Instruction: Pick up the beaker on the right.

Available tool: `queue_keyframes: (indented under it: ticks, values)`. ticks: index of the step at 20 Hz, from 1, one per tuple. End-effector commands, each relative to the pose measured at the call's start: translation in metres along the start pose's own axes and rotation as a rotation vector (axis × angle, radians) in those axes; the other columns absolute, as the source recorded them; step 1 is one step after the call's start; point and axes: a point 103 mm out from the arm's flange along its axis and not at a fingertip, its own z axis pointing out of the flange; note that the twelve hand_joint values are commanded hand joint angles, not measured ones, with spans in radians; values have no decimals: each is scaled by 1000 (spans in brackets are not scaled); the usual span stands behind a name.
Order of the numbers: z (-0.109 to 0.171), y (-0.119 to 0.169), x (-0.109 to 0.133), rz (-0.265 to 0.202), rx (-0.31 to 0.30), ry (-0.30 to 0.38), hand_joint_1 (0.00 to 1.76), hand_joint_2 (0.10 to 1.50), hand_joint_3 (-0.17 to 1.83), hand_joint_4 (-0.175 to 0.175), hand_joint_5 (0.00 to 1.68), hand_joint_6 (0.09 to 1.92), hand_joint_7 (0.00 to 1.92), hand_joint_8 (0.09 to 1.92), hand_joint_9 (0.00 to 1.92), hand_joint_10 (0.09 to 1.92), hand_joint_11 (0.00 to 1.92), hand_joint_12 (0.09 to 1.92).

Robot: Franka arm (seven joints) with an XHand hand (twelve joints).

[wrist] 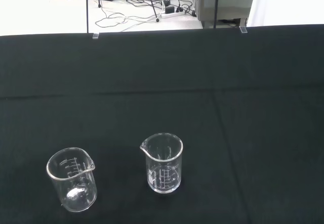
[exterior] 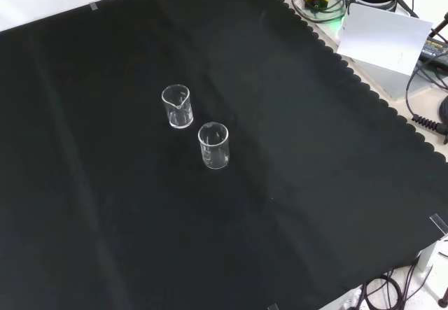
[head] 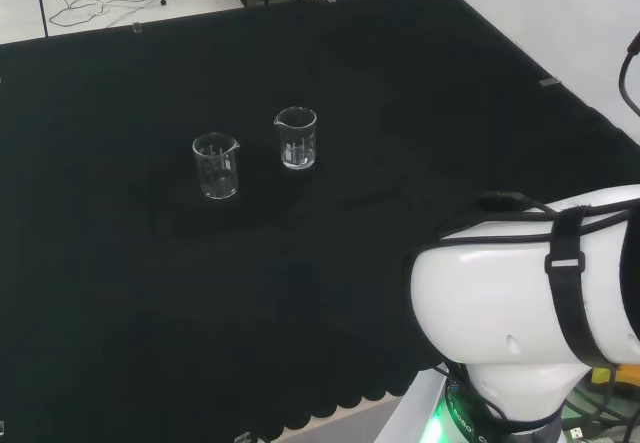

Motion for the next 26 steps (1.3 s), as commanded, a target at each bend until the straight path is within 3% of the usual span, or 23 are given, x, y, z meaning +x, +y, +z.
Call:
queue_keyframes:
  ticks: [1, 4, 12, 21, 26]
  values:
    - [0, 3, -1, 1, -7, -9, 278, 1281, 13, -32, 364, 87, 1, 554, 70, 727, 0, 1236]
    - [0, 8, -6, 8, -4, -1, 152, 1363, 52, -19, 381, 87, 4, 504, 64, 681, 0, 1200]
    - [14, 15, -19, 43, 17, 9, 141, 1372, 57, -18, 385, 87, 7, 497, 67, 670, 0, 1196]
    - [52, 30, -48, 96, 60, 38, 171, 1359, 51, -19, 388, 87, 17, 496, 79, 661, 0, 1191]
    - [80, 54, -67, 98, 80, 79, 185, 1352, 48, -20, 388, 87, 24, 497, 83, 657, 0, 1190]
